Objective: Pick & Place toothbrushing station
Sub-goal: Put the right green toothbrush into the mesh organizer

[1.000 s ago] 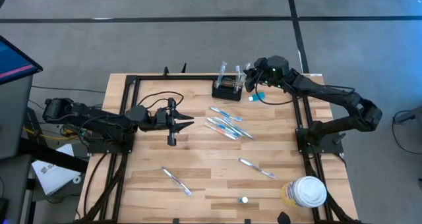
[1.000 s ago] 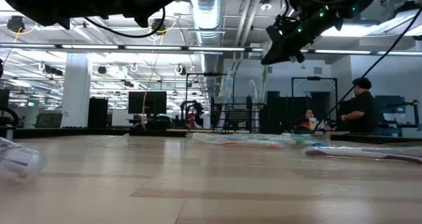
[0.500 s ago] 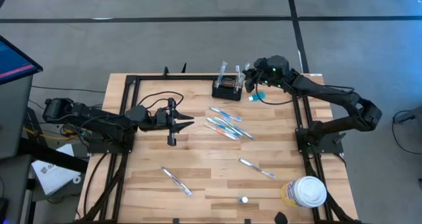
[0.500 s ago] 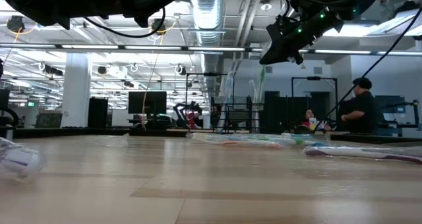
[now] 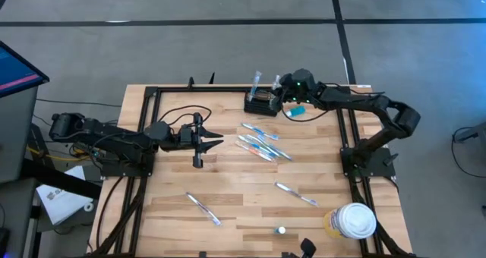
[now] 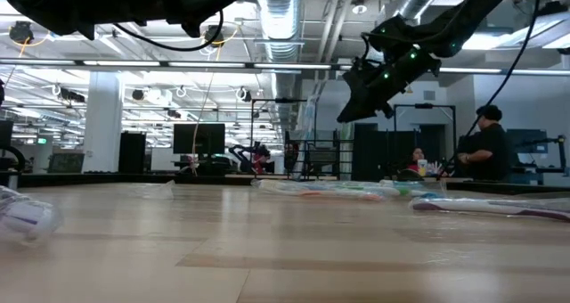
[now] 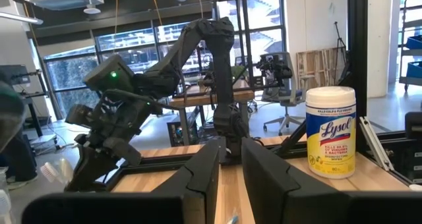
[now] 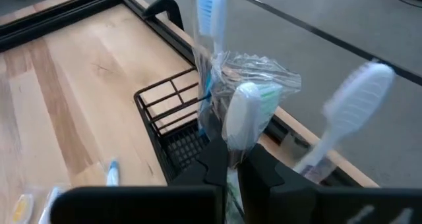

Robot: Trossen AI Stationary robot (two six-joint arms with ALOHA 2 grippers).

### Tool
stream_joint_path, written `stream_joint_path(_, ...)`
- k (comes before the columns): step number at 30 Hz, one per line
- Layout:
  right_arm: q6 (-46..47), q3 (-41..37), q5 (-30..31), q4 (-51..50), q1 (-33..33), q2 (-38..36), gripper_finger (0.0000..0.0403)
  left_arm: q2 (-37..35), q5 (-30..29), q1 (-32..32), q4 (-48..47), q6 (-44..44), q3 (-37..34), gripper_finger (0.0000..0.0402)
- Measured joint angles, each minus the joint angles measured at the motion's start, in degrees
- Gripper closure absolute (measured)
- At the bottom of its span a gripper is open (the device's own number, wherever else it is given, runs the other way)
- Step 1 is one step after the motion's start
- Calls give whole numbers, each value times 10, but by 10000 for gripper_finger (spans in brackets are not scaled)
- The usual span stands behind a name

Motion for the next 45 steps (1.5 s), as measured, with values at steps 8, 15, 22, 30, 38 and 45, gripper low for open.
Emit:
stream_joint_path(8, 0, 1, 0, -2, 0, 2, 376, 0, 0, 0, 0, 0, 0, 339)
stream_joint_path(15, 0, 1, -1, -3, 1, 2, 369, 0, 0, 0, -2, 0, 0, 339)
stream_joint_path(22, 0, 1, -1, -3, 4, 2, 367, 0, 0, 0, -3, 0, 0, 339)
stream_joint_path(30, 0, 1, -1, -2, 4, 2, 336, 0, 0, 0, -5, 0, 0, 339)
stream_joint_path(38, 0, 1, -1, -2, 4, 2, 296, 0, 0, 0, -5, 0, 0, 339)
stream_joint_path(45, 0, 6, -1, -8, 4, 2, 264, 0, 0, 0, -6, 0, 0, 339)
